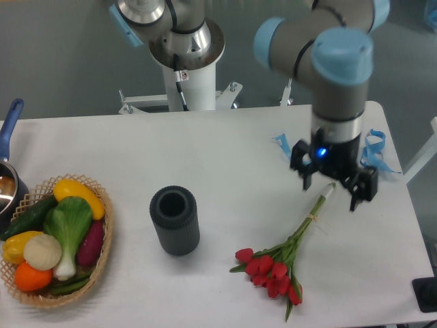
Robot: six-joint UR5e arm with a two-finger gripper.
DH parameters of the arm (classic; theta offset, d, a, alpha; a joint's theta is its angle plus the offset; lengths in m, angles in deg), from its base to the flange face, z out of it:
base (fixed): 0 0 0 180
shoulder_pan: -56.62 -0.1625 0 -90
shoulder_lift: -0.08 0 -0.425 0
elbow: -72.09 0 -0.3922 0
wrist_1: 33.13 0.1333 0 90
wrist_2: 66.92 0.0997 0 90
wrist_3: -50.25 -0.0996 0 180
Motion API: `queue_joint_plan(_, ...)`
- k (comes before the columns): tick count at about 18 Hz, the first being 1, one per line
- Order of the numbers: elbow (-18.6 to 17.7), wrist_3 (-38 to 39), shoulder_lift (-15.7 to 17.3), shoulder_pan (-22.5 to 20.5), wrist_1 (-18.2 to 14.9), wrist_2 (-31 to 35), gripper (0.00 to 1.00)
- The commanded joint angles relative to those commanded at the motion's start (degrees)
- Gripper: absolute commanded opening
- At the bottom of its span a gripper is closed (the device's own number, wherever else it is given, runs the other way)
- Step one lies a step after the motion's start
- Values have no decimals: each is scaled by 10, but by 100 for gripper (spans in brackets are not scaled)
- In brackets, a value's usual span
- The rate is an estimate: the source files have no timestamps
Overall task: Place the flowers on the table
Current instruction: 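Open the gripper and raise it away from the tulips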
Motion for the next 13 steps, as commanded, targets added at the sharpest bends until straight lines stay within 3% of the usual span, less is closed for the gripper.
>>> queue_joint_plan(6, -8, -167, 44, -91, -82, -28, 100)
queue_joint_plan(10, -25, -276, 62, -136, -99, -27, 100)
queue_joint_plan(13, -28, -283, 67, -143, -100, -32, 100)
